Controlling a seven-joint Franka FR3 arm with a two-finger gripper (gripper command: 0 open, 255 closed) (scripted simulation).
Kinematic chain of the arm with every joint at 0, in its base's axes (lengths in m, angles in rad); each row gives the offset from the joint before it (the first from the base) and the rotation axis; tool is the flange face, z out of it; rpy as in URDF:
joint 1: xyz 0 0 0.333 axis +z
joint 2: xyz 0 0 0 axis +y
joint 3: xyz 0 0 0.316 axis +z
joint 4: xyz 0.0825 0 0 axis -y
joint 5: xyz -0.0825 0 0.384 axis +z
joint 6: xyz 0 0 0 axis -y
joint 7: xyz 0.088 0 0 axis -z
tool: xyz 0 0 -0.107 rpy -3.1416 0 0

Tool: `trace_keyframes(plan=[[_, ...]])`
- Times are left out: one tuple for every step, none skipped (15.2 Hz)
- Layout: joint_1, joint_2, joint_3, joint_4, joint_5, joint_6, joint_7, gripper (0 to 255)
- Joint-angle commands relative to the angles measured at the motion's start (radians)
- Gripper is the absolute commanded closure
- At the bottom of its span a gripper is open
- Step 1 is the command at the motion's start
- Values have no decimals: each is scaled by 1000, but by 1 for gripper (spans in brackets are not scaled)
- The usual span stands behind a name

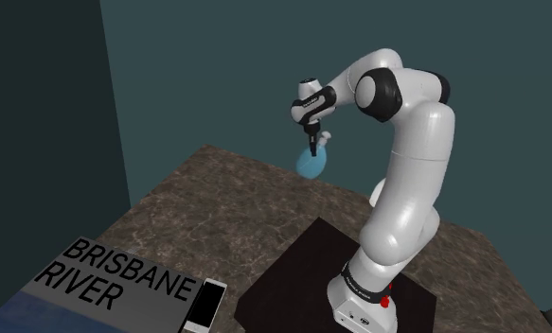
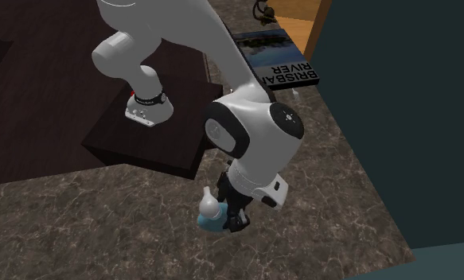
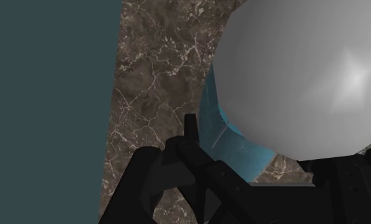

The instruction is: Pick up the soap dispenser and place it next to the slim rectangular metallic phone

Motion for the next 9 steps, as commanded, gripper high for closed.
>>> trace_keyframes(plan=[[2,-14,-1,11,0,-24,-7,255],[3,-21,-1,16,0,-35,-10,255],[4,-28,-1,21,-1,-46,-13,255],[5,-34,-2,27,-1,-57,-16,255],[6,-40,-2,32,-1,-69,-19,255],[7,-46,-2,38,-1,-80,-22,255],[7,-52,-2,44,-1,-91,-26,255],[8,-58,-2,50,-2,-102,-29,255],[9,-63,-3,57,-2,-114,-32,255]])
